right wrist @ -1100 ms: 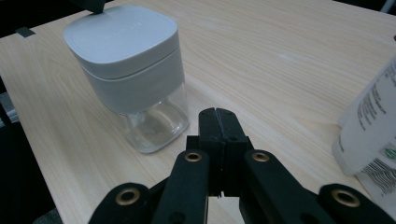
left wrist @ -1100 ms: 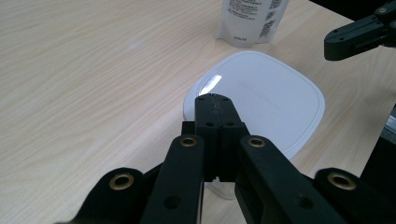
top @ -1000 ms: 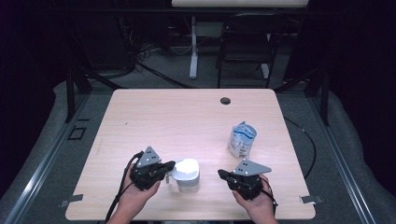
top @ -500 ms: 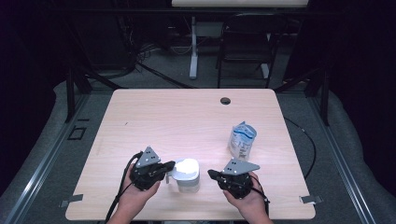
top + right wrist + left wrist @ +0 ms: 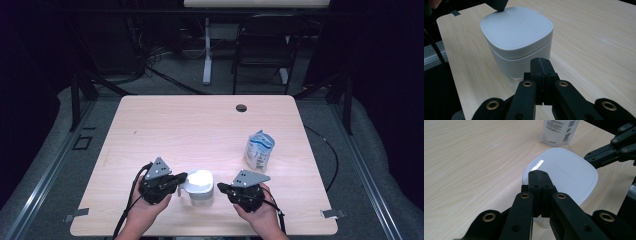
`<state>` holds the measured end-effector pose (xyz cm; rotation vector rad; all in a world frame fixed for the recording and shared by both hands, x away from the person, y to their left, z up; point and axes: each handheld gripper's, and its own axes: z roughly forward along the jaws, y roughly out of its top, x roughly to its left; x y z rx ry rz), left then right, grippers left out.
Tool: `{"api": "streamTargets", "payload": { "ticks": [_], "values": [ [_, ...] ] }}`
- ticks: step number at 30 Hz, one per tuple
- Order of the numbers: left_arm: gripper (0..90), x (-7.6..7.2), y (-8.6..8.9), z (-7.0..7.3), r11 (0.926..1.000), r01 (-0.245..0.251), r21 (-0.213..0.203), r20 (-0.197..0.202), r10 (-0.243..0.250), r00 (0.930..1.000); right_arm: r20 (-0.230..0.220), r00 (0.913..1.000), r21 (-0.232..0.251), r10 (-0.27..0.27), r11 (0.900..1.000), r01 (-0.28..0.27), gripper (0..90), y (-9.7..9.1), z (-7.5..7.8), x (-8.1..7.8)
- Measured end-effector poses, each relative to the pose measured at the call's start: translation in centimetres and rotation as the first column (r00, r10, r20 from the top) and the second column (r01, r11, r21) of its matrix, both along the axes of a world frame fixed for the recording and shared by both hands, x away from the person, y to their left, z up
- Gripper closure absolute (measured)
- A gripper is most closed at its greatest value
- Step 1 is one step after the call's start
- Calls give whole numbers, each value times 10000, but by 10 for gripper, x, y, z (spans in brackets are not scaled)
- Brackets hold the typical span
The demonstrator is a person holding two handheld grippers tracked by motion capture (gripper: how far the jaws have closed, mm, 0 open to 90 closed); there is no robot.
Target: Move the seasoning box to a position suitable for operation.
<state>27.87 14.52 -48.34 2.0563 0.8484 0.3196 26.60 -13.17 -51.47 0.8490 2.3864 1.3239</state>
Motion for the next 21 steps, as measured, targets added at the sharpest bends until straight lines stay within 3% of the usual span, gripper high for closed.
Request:
{"api": "streamTargets", "payload": {
  "ticks": [21],
  "values": [
    [900,0,0,0,10000,-5,-54,-10,5,10000,-48,9998,-140,190,9997,-191,900,8,-3,2]
  ]
}}
